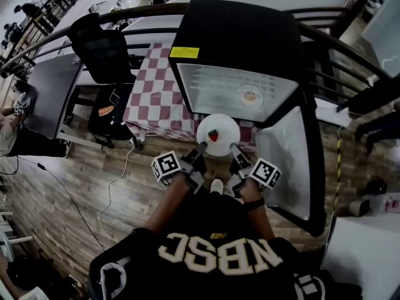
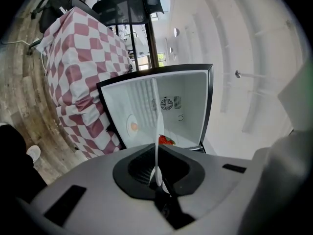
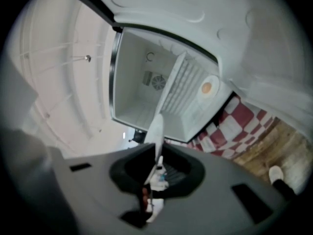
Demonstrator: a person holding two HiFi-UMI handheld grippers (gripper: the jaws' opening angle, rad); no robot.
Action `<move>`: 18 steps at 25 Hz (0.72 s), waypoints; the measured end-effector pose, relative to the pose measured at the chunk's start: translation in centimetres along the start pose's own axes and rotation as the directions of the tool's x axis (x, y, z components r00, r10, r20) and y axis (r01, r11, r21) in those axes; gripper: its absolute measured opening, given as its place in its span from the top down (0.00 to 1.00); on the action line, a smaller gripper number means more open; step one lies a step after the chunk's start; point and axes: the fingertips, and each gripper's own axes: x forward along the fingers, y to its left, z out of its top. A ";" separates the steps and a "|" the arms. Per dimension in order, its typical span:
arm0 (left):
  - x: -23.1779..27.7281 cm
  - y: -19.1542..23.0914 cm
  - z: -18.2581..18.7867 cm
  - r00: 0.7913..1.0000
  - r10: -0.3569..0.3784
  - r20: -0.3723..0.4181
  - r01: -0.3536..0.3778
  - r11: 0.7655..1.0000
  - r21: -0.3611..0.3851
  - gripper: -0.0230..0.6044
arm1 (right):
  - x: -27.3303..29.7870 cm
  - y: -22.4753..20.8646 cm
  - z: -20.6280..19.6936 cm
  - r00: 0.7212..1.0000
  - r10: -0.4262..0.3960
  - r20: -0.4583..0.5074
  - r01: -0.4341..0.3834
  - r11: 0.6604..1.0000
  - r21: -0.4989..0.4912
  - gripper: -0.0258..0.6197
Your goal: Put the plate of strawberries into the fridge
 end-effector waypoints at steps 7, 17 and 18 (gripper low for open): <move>2.1 -0.8 2.4 0.999 0.001 -0.044 -0.001 1.000 -0.008 0.92 | 2.1 0.9 2.3 0.999 -0.009 0.033 0.009 1.000 0.015 0.88; 5.9 -2.8 7.0 0.997 -0.022 -0.077 0.023 1.000 0.015 0.92 | 6.0 2.7 6.3 0.995 -0.003 0.099 0.000 1.000 0.022 0.88; 6.2 -2.8 7.3 0.997 -0.022 -0.080 0.024 1.000 0.012 0.92 | 6.3 2.7 6.5 0.995 -0.007 0.104 0.004 1.000 0.029 0.88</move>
